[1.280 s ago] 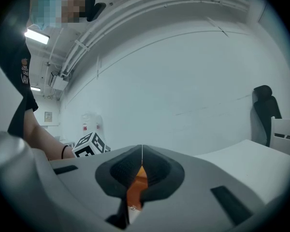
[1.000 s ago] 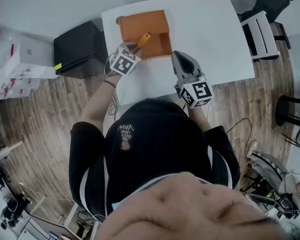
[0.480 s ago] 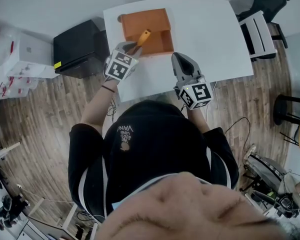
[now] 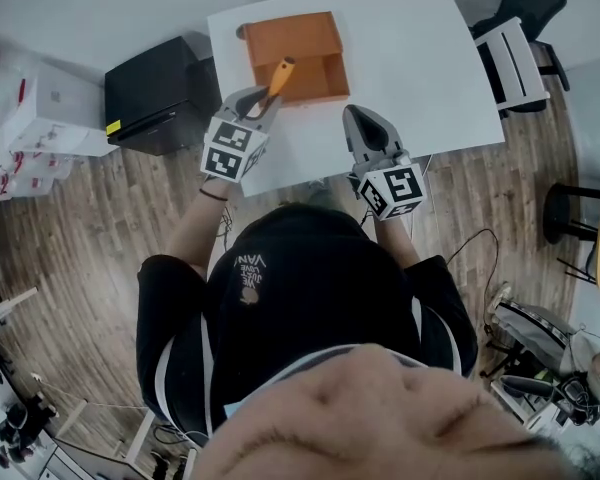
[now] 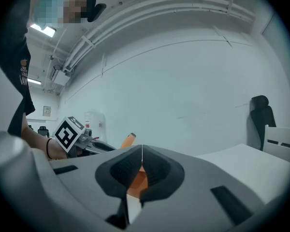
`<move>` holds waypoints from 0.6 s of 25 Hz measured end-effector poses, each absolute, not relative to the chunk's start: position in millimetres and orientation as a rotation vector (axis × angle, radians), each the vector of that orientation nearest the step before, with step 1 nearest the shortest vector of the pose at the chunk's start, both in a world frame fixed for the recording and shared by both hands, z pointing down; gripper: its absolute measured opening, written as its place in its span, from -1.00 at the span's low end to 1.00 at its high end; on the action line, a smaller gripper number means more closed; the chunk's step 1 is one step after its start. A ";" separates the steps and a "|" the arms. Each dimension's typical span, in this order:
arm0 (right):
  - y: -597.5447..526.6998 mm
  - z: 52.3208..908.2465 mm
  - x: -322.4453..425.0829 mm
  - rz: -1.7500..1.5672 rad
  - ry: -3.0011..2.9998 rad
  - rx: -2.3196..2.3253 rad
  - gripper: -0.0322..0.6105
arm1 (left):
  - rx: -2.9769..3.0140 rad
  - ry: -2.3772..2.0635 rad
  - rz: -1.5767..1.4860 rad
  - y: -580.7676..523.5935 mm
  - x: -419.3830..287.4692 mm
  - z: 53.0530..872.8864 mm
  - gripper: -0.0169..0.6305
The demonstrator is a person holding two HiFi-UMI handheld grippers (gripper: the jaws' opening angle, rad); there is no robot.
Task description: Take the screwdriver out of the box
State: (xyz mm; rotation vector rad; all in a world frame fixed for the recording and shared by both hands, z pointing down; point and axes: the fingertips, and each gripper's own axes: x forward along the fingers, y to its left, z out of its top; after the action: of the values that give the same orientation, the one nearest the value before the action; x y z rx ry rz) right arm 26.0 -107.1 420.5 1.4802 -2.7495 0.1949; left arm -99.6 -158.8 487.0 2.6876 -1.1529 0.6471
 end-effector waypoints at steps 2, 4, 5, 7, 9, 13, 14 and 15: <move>-102.5 419.6 23.7 0.186 -2.743 1.473 -0.86 | 2.690 -1.162 0.608 -151.8 -103.2 481.4 -0.69; -98.3 419.1 22.7 0.179 -2.738 1.470 -0.86 | 2.697 -1.177 0.589 -144.9 -106.2 476.8 -0.69; -96.2 419.0 22.9 0.176 -2.736 1.472 -0.86 | 2.704 -1.187 0.584 -141.1 -107.2 474.6 -0.69; -92.2 418.6 23.5 0.170 -2.732 1.476 -0.86 | 2.716 -1.205 0.564 -132.6 -108.8 469.5 -0.69; -88.8 418.1 22.7 0.163 -2.729 1.478 -0.86 | 2.718 -1.219 0.526 -124.1 -111.7 464.3 -0.69; -83.0 418.2 17.9 0.158 -2.727 1.470 -0.86 | 2.712 -1.245 0.457 -110.9 -119.0 456.4 -0.69; -81.4 418.8 17.0 0.161 -2.726 1.468 -0.86 | 2.712 -1.251 0.444 -107.8 -120.1 454.8 -0.69; -79.8 419.4 16.4 0.164 -2.725 1.466 -0.86 | 2.714 -1.255 0.432 -104.7 -120.8 453.2 -0.69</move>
State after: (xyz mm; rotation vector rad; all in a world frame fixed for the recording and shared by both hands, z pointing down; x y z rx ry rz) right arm 16.4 -79.8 419.4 1.4661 -2.7251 0.1635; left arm -120.8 -104.7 453.2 2.7139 -1.2549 0.4320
